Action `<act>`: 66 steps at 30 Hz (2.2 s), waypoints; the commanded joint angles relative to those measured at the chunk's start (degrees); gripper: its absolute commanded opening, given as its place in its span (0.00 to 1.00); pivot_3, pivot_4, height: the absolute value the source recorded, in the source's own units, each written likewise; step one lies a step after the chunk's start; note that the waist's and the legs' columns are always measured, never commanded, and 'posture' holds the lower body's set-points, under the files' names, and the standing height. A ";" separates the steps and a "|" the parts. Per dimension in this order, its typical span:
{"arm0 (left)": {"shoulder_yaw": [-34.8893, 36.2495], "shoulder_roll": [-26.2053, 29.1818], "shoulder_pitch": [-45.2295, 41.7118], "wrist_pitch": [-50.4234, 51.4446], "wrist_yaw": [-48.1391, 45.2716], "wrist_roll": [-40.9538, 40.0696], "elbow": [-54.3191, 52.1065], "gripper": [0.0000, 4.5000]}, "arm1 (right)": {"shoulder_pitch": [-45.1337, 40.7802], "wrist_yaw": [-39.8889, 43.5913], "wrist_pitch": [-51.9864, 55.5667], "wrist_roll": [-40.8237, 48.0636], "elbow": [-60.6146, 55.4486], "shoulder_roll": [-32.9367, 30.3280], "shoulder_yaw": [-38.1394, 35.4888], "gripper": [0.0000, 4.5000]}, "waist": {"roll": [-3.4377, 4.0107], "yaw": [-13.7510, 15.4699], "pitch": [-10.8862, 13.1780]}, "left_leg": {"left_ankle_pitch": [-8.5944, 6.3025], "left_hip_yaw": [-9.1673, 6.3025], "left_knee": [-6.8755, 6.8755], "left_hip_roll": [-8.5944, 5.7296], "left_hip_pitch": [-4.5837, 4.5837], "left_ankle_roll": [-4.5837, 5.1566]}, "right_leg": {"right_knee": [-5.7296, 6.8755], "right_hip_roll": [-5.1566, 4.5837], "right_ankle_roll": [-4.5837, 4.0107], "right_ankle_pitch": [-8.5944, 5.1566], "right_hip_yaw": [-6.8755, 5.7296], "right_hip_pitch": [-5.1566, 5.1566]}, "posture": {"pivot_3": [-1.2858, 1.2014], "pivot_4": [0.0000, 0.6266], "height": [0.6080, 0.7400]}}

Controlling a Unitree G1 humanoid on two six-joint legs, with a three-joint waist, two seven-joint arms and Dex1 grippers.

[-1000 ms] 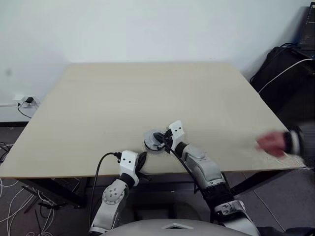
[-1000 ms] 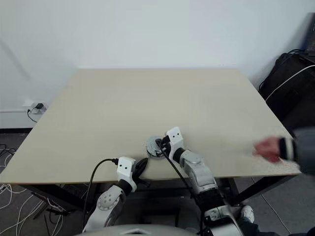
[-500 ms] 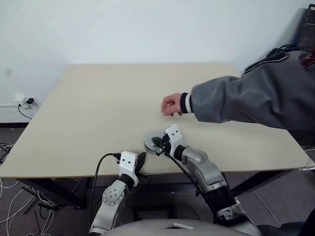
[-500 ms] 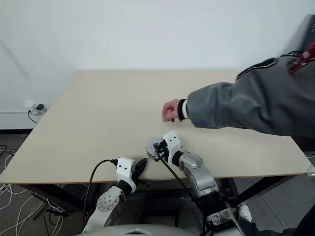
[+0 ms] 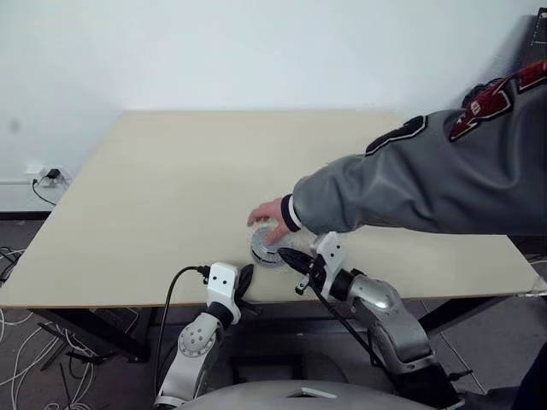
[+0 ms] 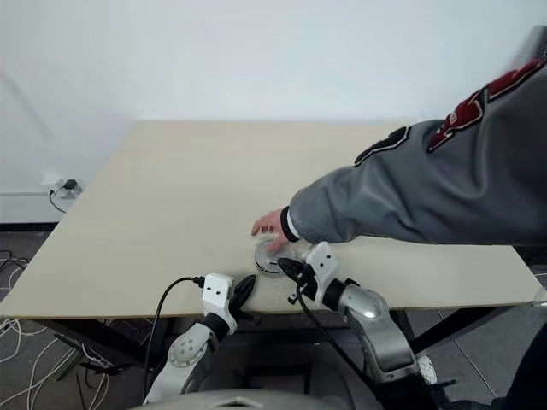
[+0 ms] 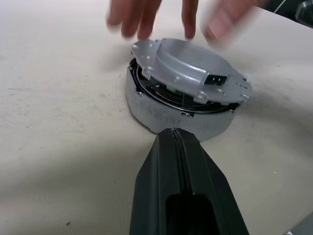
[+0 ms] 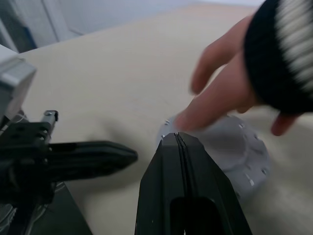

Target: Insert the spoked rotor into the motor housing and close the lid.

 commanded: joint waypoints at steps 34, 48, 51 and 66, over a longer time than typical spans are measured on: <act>-0.09 -0.65 -0.91 -1.45 -0.38 -0.25 -1.20 0.00 | 2.43 -0.70 0.05 2.94 -1.99 -0.89 -1.81 0.01 | -0.03 0.07 0.04 | 0.00 0.00 0.00 0.00 -0.03 0.00 | -0.01 -0.01 0.00 -0.01 0.00 -0.04 | 0.52 0.00 1.00; -0.35 -0.71 -0.50 -1.20 -0.19 -0.15 -2.05 0.00 | 2.50 -2.54 4.49 3.20 -6.62 -0.56 -0.62 0.01 | -0.04 0.07 0.04 | 0.00 0.00 0.00 0.00 -0.04 0.00 | -0.01 -0.01 0.00 0.00 0.00 -0.04 | 0.52 0.00 1.00; -0.32 -0.68 -0.47 -1.07 -0.20 -0.20 -2.25 0.00 | 2.61 -3.13 5.66 3.31 -7.86 -0.45 -0.25 0.01 | -0.04 0.07 0.04 | 0.00 0.00 0.00 0.00 -0.03 0.00 | -0.01 -0.01 0.00 -0.01 0.00 -0.04 | 0.52 0.00 1.00; -0.15 -0.60 -0.78 -0.79 -0.22 -0.23 -2.32 0.00 | 1.59 -3.37 7.51 2.71 -6.41 -2.26 -1.04 0.01 | -0.04 0.07 0.04 | 0.00 0.00 0.00 0.00 -0.03 0.00 | -0.02 -0.01 0.00 0.00 0.00 -0.04 | 0.52 0.00 1.00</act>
